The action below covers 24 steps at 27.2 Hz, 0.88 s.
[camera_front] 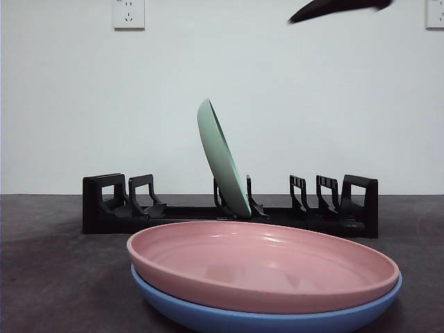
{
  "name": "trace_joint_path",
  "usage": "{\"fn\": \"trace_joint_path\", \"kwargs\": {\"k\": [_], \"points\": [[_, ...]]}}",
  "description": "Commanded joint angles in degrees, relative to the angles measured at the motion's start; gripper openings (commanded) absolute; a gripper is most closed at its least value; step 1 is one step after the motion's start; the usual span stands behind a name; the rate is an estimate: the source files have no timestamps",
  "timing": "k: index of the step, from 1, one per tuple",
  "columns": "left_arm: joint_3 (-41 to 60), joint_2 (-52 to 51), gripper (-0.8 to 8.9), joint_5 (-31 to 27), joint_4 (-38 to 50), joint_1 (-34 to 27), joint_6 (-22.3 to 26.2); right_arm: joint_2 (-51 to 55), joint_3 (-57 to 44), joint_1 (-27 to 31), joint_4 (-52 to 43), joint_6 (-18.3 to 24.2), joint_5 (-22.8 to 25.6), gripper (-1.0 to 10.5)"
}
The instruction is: Place the plate
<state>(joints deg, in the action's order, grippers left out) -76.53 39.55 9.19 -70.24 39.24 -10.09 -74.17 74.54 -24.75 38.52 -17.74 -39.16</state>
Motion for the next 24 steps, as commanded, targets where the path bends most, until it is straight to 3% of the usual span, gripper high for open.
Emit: {"fn": "trace_joint_path", "kwargs": {"k": [1,9,21,24], "points": [[-0.9,-1.4,5.62,0.0,0.2,0.5,-0.3,-8.5,6.7,-0.3,-0.4,2.2,-0.3,4.3],[-0.9,-5.1,5.62,0.0,-3.1,0.5,-0.9,-29.2,23.4,-1.0,-3.9,1.9,1.5,4.3],[-0.9,-5.6,5.62,0.0,-3.7,0.5,-0.9,-36.9,24.2,-1.1,-10.1,0.3,3.1,4.3],[-0.9,-5.6,5.63,0.0,-3.9,0.5,-0.9,-37.5,24.2,-1.2,-10.2,0.3,3.3,3.2]]}}
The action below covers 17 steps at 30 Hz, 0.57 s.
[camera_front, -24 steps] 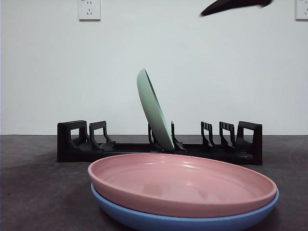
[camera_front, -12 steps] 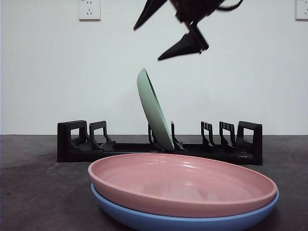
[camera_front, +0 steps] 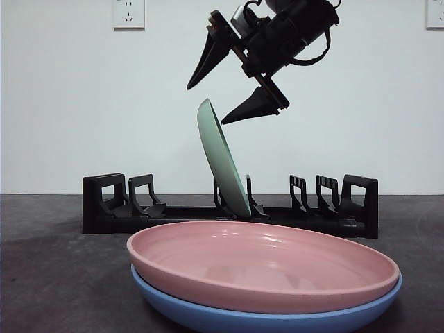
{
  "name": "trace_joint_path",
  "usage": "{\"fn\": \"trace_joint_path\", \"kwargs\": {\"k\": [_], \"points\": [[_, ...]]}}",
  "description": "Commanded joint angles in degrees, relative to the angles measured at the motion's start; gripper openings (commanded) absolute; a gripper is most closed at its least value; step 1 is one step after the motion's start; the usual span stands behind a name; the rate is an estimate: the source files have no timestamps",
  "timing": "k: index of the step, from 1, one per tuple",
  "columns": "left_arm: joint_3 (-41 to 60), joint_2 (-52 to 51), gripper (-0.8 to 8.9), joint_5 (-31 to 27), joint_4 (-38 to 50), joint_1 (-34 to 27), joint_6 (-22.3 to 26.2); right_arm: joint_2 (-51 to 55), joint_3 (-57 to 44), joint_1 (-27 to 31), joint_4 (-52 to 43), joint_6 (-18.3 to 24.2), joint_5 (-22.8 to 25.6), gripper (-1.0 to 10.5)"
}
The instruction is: Place the plate
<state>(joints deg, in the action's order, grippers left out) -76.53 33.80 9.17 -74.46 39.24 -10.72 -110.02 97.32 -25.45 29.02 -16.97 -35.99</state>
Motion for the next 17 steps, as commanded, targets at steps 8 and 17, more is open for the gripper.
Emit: {"fn": "trace_joint_path", "kwargs": {"k": [8,17], "points": [[-0.9,0.2,5.62,0.0,0.3,0.5,0.0,-1.9,1.4,-0.7,-0.1,-1.2,1.6,0.6],[-0.9,0.2,5.62,0.0,-0.6,0.5,1.1,-1.9,1.5,-0.7,-0.3,-5.9,1.4,0.1]]}}
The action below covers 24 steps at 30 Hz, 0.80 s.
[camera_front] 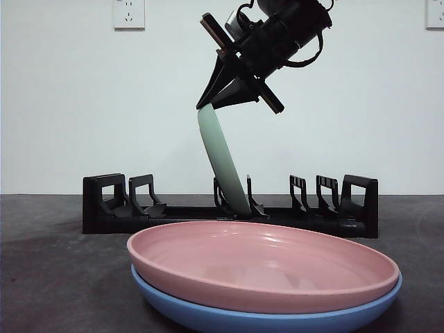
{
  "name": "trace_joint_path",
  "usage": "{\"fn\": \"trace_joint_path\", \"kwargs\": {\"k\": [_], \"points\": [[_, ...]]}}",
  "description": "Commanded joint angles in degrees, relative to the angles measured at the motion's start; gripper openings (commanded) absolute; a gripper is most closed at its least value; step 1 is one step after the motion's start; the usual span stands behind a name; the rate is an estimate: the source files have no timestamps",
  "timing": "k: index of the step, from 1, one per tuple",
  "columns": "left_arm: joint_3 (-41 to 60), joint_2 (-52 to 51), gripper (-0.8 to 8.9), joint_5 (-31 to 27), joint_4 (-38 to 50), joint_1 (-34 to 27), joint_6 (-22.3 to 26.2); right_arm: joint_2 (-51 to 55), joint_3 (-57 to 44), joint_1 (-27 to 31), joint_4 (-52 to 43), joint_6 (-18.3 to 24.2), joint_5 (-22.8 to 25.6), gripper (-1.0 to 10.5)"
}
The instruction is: Place the plate
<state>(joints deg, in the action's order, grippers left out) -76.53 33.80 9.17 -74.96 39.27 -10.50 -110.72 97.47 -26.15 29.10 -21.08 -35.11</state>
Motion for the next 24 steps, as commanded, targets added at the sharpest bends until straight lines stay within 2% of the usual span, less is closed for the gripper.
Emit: {"fn": "trace_joint_path", "kwargs": {"k": [1,6,15,19,24], "points": [[-0.9,0.2,5.62,0.0,-0.5,0.4,0.9,-1.0,1.4,0.0,-0.4,-2.5,0.2,0.1],[-0.9,0.2,5.62,0.0,-1.8,0.5,1.7,1.2,2.1,0.0,-0.4,-3.9,-0.9,0.1],[-0.9,0.2,5.62,0.0,-1.7,0.5,4.2,11.5,2.1,-0.3,2.2,-3.3,-1.8,0.1],[-0.9,0.2,5.62,0.0,-1.7,0.5,4.5,17.7,2.1,-0.5,7.0,-0.3,-2.4,0.1],[-0.9,0.2,5.62,0.0,-1.6,0.5,4.5,24.9,2.1,-1.1,16.9,6.0,-1.0,0.1]]}}
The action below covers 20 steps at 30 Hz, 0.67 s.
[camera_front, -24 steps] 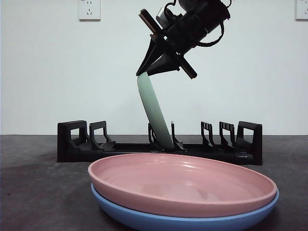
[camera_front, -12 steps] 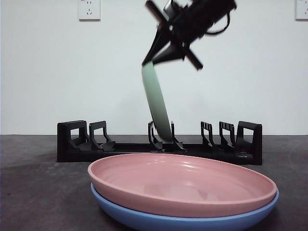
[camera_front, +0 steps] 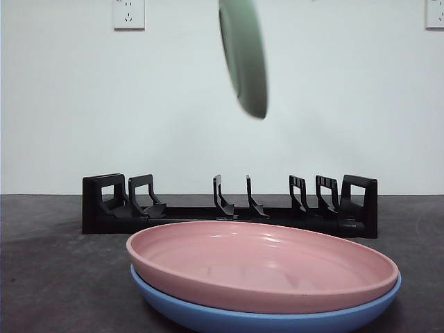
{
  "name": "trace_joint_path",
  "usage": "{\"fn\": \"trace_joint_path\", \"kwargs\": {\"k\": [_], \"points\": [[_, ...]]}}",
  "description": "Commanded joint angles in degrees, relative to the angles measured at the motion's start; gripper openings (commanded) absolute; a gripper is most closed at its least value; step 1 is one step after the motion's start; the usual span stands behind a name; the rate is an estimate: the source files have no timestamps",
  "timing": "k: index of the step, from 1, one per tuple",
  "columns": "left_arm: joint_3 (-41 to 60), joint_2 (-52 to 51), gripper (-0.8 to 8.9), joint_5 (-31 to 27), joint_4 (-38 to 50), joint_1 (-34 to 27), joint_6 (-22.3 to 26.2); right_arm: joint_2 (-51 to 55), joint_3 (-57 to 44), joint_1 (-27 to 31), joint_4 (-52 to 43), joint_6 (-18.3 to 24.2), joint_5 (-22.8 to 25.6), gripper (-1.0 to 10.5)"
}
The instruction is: Place the plate
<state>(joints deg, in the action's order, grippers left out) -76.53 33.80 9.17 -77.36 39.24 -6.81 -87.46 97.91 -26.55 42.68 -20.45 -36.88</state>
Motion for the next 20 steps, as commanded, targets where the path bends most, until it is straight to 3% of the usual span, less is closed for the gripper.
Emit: {"fn": "trace_joint_path", "kwargs": {"k": [1,7,13,16,20], "points": [[-0.9,0.2,5.62,0.0,0.9,0.5,0.8,2.9,1.6,-0.9,5.9,6.9,1.6,0.1],[-0.9,0.2,5.62,0.0,3.3,0.5,1.3,8.3,1.3,-3.6,20.3,13.3,6.8,0.1],[-0.9,0.2,5.62,0.0,5.8,0.5,1.3,13.3,-1.6,-11.7,23.6,15.4,9.6,0.1],[-0.8,0.2,5.62,0.0,6.4,0.5,1.3,15.5,-4.8,-18.0,24.0,15.5,14.6,0.1],[-0.8,0.2,5.62,0.0,6.7,0.5,1.3,17.6,-10.9,-27.6,23.8,12.5,26.9,0.1]]}}
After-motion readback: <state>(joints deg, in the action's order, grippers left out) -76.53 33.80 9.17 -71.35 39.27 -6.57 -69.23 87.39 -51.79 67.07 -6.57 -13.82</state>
